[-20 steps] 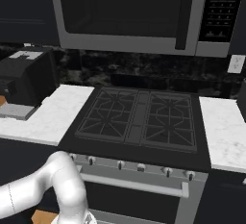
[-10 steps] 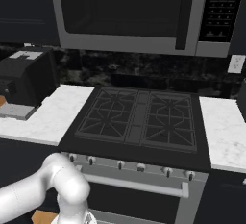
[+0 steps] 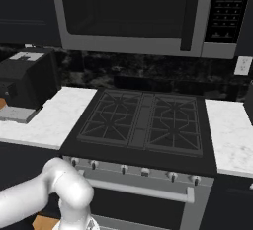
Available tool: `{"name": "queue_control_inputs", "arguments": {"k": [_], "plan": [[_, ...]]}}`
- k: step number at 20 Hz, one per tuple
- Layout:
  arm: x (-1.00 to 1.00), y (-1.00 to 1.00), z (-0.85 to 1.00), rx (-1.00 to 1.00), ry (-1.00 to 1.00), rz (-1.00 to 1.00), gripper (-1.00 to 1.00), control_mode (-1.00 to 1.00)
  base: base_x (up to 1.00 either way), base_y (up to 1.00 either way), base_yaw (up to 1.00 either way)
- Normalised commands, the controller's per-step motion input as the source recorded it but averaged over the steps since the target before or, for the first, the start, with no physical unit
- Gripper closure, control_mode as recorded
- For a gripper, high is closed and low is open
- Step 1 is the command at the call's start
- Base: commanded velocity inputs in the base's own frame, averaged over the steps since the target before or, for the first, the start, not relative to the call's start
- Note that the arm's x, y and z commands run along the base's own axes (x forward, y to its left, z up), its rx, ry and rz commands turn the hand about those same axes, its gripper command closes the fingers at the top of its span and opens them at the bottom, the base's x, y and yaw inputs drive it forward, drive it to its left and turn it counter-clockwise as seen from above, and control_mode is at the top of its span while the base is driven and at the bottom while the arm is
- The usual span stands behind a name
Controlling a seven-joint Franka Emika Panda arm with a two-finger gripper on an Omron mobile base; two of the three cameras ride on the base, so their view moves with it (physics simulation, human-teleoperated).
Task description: Place the appropriate cutting tool for cutting the avocado skin on the cutting board.
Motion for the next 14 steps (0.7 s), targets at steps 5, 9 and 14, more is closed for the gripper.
{"name": "queue_control_inputs", "arguments": {"k": [5, 9, 14], "plan": [[0.39, 0.12, 0.96, -0.03, -0.07, -0.1, 1.0, -1.0, 0.0, 0.0, 0.0], [0.56, 0.1, 0.5, -0.03, -0.1, -0.1, 1.0, -1.0, 0.0, 0.0, 0.0], [0.69, 0.16, 0.05, 0.0, -0.04, -0.08, 1.0, -1.0, 0.0, 0.0, 0.0]]}}
